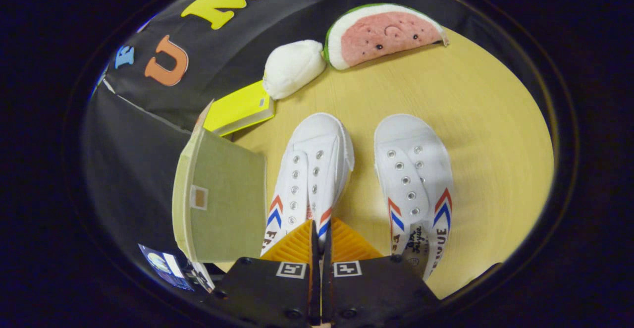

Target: Open the storage box then place both shoes into the box .Put the left shoe in first, then the right shoe, with the right side of both shoes facing outward in a uniform manner.

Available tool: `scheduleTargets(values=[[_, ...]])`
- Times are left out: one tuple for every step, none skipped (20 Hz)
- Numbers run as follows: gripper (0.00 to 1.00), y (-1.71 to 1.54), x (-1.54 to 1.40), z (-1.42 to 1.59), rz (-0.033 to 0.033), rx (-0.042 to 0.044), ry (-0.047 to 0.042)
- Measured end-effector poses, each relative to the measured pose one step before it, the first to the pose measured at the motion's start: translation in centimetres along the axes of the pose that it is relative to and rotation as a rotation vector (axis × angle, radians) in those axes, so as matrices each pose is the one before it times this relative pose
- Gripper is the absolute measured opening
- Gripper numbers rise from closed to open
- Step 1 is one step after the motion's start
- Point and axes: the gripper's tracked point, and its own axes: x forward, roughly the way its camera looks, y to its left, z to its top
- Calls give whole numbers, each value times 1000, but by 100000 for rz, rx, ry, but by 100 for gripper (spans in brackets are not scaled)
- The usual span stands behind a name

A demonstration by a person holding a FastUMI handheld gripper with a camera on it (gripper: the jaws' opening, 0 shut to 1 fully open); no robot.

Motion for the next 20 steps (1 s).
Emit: scheduleTargets(values=[[6,1046,-817,622,-6,-444,-2189],[6,1176,-766,540,386,-1162,-1592],[6,1321,-734,430,687,-674,-1700],[6,1314,-641,239,695,-1196,-1215],[6,1697,-744,350,1174,-901,-1168],[6,1647,-453,143,1109,-1999,-449],[6,1723,-510,109,1217,-1887,-1025],[6,1652,-205,65,591,-2380,-365],[6,1947,-256,-36,1088,-1369,-1028],[6,1873,155,-75,1142,-1923,-108],[6,1675,337,-185,1164,-779,-67],[6,1649,578,-256,916,-726,424],[6,1408,694,-339,597,-752,674],[6,1205,889,-456,-370,-446,1094],[6,992,977,-353,-1374,351,149],[6,827,1030,-349,-2077,-2061,-4],[6,695,1058,-145,-2127,-1856,-561],[6,884,1038,-363,-1569,-875,-129],[6,756,1215,-565,-323,164,686],[6,657,1083,-534,339,1005,1212]])
